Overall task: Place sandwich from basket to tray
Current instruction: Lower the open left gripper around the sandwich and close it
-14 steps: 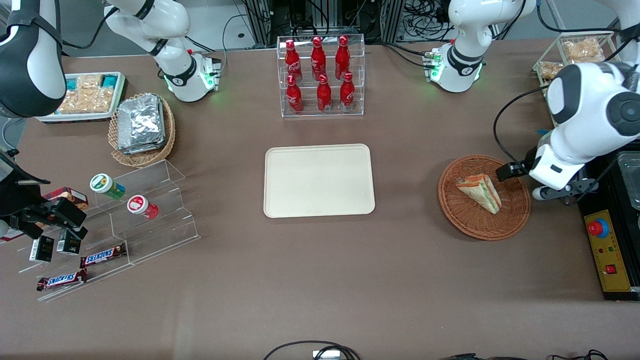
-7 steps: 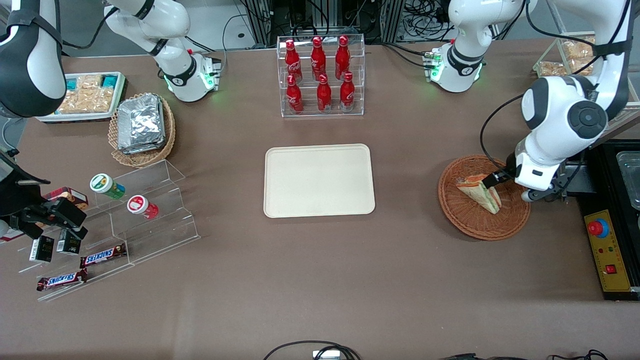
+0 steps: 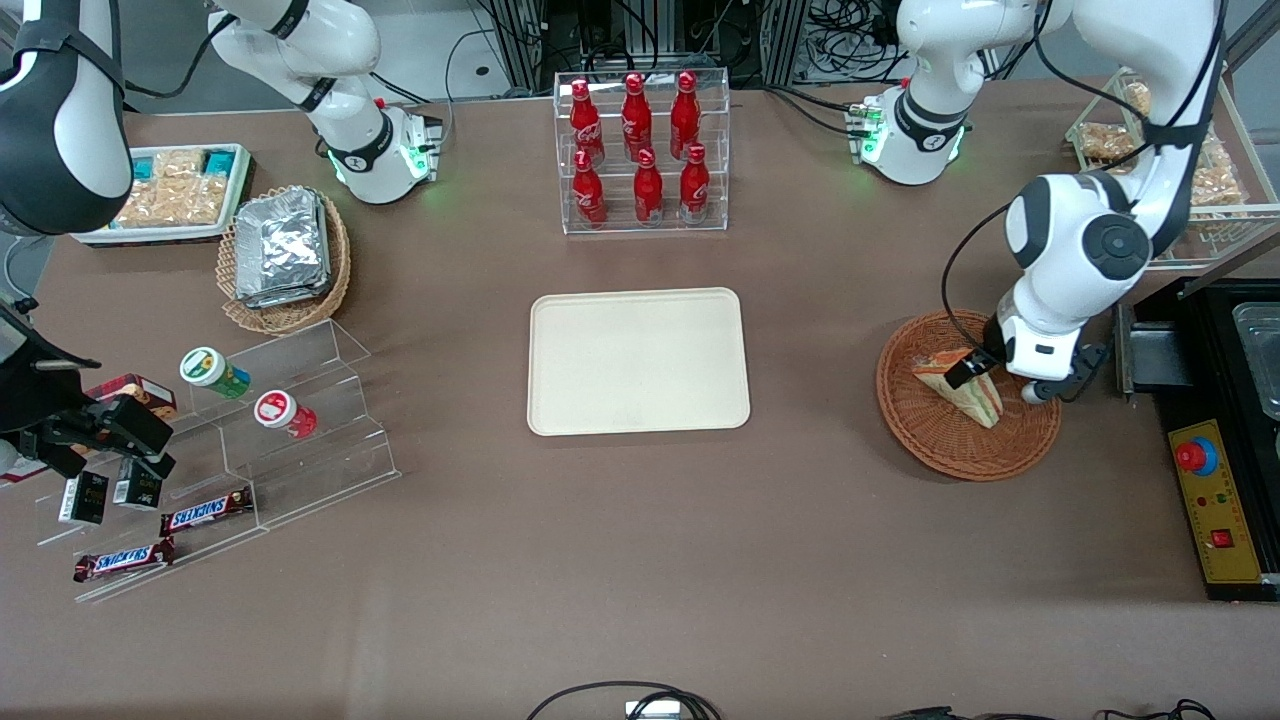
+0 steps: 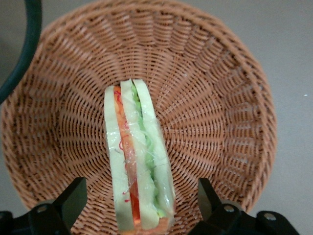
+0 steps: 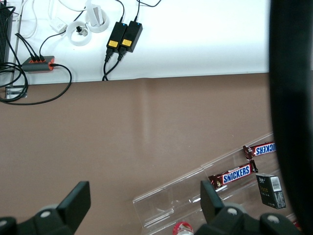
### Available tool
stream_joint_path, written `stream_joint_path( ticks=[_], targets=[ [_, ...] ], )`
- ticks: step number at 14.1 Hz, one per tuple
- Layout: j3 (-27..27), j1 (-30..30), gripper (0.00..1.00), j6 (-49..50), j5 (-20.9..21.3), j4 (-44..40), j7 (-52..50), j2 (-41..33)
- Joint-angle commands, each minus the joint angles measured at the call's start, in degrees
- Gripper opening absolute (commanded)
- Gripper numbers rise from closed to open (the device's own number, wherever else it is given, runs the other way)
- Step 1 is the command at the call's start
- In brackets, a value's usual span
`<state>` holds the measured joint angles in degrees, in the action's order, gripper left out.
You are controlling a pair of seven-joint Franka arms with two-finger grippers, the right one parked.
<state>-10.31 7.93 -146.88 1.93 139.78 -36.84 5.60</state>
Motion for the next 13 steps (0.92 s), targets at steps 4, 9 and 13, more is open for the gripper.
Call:
stream_joint_path(
  ticks=[4, 9, 13],
  targets=[
    [-0.1, 0.1, 1.0, -5.5, 0.1, 2.1, -2.4, 2.9],
    [0.0, 0.4, 0.0, -5.4, 0.1, 1.8, -3.0, 3.4],
    [-0.1, 0.3, 0.0, -4.5, 0.2, 1.5, -3.0, 1.6]
  ],
)
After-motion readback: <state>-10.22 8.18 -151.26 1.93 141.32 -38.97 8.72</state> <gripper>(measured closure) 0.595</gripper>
